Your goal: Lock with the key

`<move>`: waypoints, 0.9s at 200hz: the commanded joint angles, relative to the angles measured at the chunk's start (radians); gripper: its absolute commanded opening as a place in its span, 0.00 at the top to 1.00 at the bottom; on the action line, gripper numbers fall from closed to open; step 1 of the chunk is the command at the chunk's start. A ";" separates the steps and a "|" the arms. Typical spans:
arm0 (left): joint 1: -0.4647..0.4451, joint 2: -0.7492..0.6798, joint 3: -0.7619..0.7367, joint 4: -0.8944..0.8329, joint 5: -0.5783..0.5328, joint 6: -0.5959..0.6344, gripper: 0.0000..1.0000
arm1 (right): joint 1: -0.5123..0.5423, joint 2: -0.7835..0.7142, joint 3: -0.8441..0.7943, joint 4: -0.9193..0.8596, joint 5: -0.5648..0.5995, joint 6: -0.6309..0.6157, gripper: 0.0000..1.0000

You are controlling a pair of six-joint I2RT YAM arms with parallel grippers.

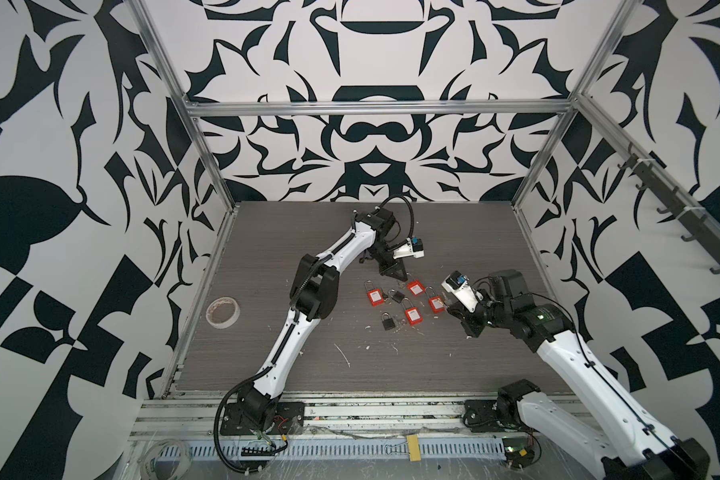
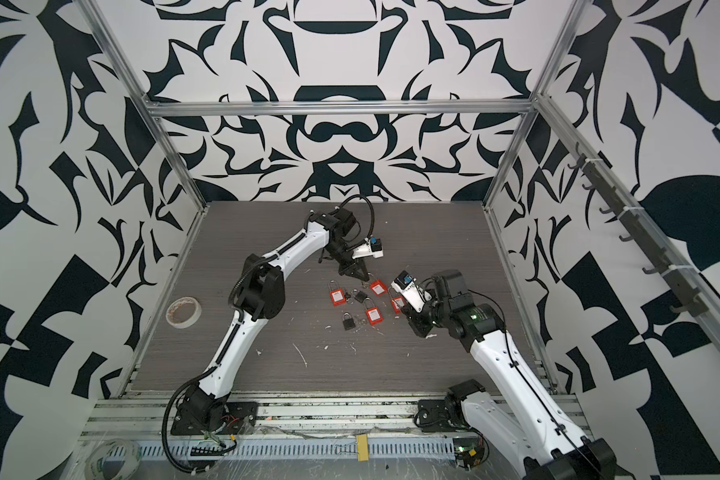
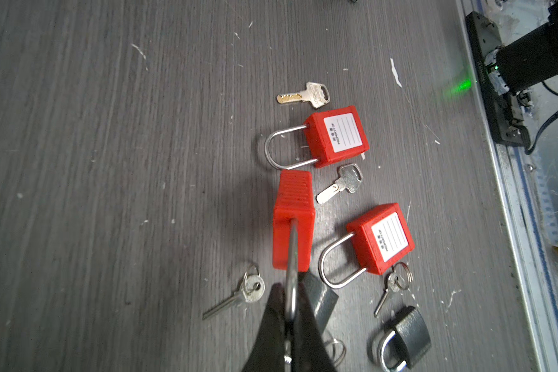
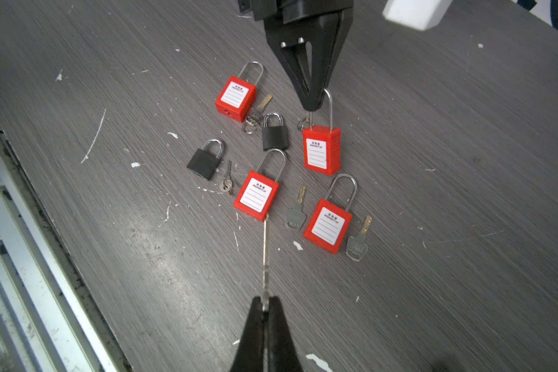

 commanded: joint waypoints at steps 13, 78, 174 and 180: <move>-0.014 0.030 0.009 -0.005 -0.061 0.023 1.00 | 0.008 -0.019 -0.018 0.050 -0.029 0.050 1.00; -0.014 0.034 0.001 0.060 -0.096 0.012 0.93 | 0.008 -0.024 -0.046 0.087 -0.037 0.077 1.00; -0.024 0.023 -0.014 0.263 -0.181 -0.051 0.56 | 0.009 -0.007 -0.083 0.158 -0.058 0.116 1.00; -0.024 0.022 -0.015 0.283 -0.183 -0.061 0.54 | 0.009 -0.007 -0.085 0.162 -0.055 0.121 1.00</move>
